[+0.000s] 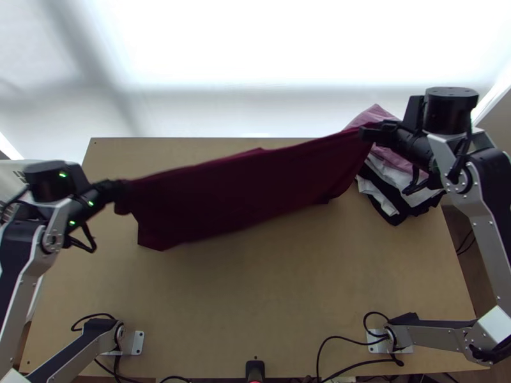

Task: Fold the t-shirt

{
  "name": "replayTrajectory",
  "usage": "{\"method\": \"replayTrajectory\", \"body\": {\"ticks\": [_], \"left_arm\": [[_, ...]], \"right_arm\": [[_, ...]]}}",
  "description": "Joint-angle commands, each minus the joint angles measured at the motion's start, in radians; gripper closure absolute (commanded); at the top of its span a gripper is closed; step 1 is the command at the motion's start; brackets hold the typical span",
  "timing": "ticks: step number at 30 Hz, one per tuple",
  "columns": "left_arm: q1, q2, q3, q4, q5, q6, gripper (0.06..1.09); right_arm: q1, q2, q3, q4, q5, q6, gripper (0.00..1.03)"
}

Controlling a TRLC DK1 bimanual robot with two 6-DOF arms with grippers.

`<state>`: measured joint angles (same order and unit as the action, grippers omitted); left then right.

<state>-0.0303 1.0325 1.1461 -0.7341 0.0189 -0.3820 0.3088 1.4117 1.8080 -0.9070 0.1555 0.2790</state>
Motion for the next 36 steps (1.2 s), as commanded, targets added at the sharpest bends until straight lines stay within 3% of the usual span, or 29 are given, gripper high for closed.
{"method": "replayTrajectory", "body": {"ticks": [1,13,18,21,27,28,30,31,35,36], "left_arm": [[-0.023,-0.025,-0.126,0.015,-0.008,0.022,1.05],[-0.269,-0.003,-0.401,0.159,-0.007,-0.089,1.05],[-0.375,-0.02,-0.439,0.139,0.0,-0.08,1.05],[-0.419,-0.048,-0.444,0.09,0.065,-0.061,1.05],[-0.51,-0.072,-0.488,0.056,0.115,-0.066,1.04],[-0.517,-0.074,-0.497,0.045,0.122,-0.063,1.0],[-0.537,-0.071,-0.514,0.015,0.131,-0.041,0.8],[-0.542,-0.071,-0.52,0.006,0.133,-0.029,0.77],[-0.553,-0.06,-0.545,0.025,0.136,0.005,0.76],[-0.548,-0.058,-0.548,0.039,0.136,0.005,0.71]], "right_arm": [[-0.027,-0.01,-0.067,0.008,0.013,-0.011,1.0],[-0.025,-0.008,-0.446,0.149,0.012,-0.018,1.0],[-0.017,-0.019,-0.48,0.154,0.013,-0.017,1.0],[-0.017,-0.042,-0.493,0.152,0.015,-0.018,1.0],[-0.017,-0.062,-0.51,0.152,0.021,-0.018,1.0],[-0.017,-0.063,-0.51,0.152,0.021,-0.02,1.0],[-0.017,-0.063,-0.51,0.152,0.021,-0.02,1.0],[-0.017,-0.063,-0.51,0.152,0.022,-0.02,1.0],[-0.017,-0.063,-0.512,0.152,0.022,-0.017,1.0],[-0.016,-0.065,-0.512,0.152,0.022,-0.017,1.0]]}}
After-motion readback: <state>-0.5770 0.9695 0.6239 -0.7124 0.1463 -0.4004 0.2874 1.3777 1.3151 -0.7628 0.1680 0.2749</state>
